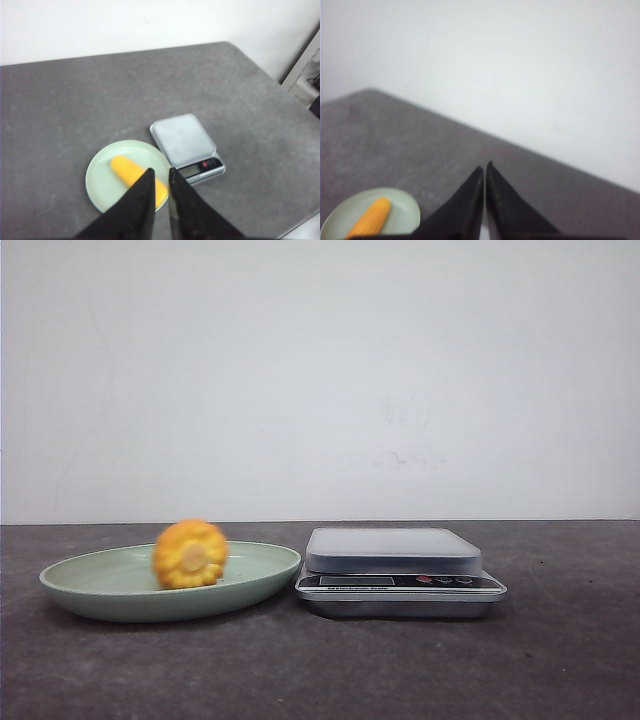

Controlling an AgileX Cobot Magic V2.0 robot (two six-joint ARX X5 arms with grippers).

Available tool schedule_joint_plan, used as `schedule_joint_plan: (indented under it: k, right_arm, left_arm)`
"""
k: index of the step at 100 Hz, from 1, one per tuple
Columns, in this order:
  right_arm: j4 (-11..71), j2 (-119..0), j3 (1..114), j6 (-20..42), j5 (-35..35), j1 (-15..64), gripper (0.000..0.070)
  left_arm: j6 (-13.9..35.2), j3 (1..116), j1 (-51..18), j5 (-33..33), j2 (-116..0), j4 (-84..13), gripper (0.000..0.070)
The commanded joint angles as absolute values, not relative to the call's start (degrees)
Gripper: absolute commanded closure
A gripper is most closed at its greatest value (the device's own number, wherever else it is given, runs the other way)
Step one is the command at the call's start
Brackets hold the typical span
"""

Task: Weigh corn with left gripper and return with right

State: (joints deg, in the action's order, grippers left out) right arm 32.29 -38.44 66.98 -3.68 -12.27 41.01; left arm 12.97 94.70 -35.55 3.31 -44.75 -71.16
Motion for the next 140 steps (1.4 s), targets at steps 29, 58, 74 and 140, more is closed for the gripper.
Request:
schedule_joint_plan:
  k: [29,58,74,140]
  right_arm:
    - [29.5,-26.7,56.6,-4.9,-12.2,41.5,0.07]
    - [29.3,-26.8,56.6,-4.9,-12.2,41.5,0.07]
    - [29.2,-26.8,56.6,-4.9,-12.1,41.5,0.07]
    - [37.9,-23.8,56.3,-6.2,-7.1,26.5,0.07]
  left_arm:
    - [16.3,96.0,-36.0,3.7,-43.4,-69.9,0.07]
    - [19.1,96.1,-36.0,3.1,-43.4,-68.0,0.07]
    - [19.1,96.1,-36.0,3.2,-43.4,-67.9,0.07]
    - [19.1,96.1,-36.0,3.2,-43.4,-67.9,0.07]
